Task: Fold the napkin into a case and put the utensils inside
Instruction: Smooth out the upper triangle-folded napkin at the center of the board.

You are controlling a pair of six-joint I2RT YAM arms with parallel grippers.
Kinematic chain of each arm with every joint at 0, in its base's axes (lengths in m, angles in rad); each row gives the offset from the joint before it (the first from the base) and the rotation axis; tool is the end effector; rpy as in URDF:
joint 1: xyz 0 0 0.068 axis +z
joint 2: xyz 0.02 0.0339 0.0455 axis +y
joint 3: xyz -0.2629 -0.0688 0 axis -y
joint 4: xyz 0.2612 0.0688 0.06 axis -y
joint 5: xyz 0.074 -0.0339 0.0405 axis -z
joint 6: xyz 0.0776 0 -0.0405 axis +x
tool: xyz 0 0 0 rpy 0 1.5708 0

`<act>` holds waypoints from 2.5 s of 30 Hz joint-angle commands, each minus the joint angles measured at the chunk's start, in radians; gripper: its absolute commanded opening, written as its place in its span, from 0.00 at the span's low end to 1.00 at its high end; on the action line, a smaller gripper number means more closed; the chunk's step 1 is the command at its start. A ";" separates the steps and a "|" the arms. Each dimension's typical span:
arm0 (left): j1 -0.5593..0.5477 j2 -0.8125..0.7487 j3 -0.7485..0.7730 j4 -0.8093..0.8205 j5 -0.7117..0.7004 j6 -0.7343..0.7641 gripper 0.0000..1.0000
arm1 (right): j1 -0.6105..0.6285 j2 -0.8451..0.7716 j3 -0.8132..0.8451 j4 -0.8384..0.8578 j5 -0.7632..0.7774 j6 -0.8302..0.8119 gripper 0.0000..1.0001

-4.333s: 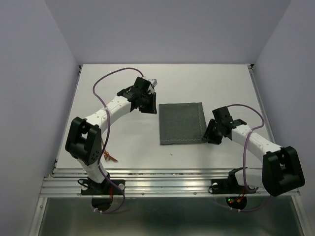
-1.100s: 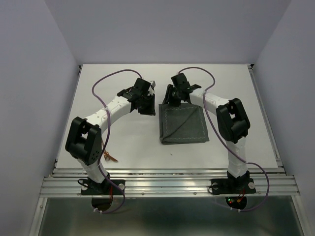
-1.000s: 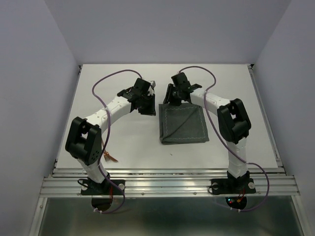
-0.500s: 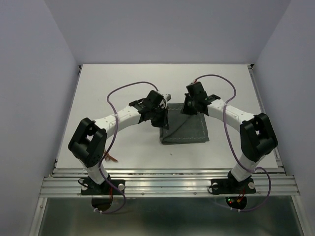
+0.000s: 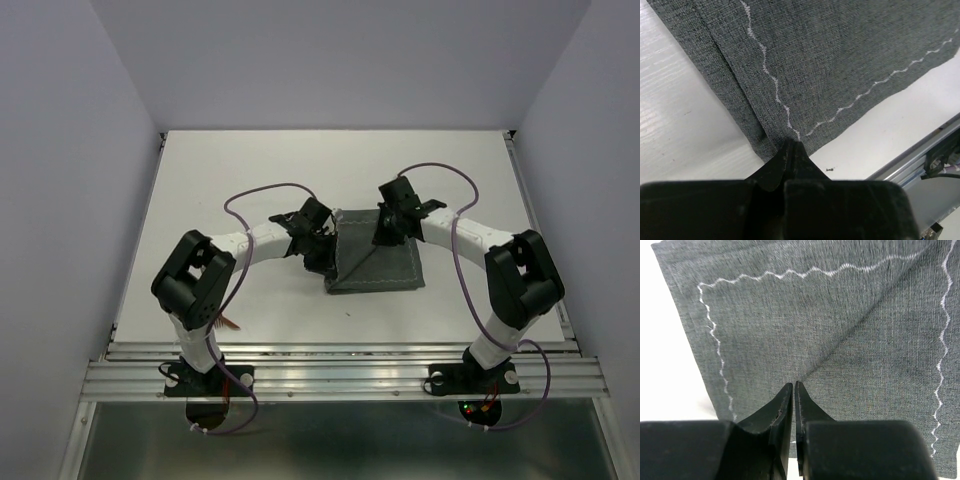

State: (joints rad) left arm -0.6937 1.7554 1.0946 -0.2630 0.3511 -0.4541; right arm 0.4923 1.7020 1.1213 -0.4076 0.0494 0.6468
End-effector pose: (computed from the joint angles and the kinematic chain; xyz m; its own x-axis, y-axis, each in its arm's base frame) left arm 0.2904 -0.2762 0.1418 -0.8846 0.1999 -0.4213 0.4137 0.7535 -0.5110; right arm 0.3447 0.1805 0.1545 -0.8573 0.2232 -0.4638 0.0859 0.9505 0.2986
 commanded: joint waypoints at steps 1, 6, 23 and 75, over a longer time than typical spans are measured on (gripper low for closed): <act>0.000 0.027 -0.012 0.033 -0.026 0.009 0.00 | -0.008 0.004 0.077 0.023 0.032 -0.019 0.11; -0.001 0.035 0.036 0.008 -0.092 0.023 0.00 | -0.026 0.039 0.112 0.016 0.024 -0.033 0.11; -0.001 -0.125 -0.067 0.004 0.028 0.032 0.00 | -0.126 0.079 0.198 -0.046 0.067 -0.108 0.12; 0.114 0.091 0.327 -0.074 -0.142 0.023 0.34 | -0.221 0.079 0.253 -0.062 0.208 -0.182 0.17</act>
State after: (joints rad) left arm -0.6163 1.7908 1.3441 -0.3161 0.2501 -0.4370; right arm 0.2806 1.8511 1.3861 -0.4751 0.2337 0.4709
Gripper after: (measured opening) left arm 0.224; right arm 0.159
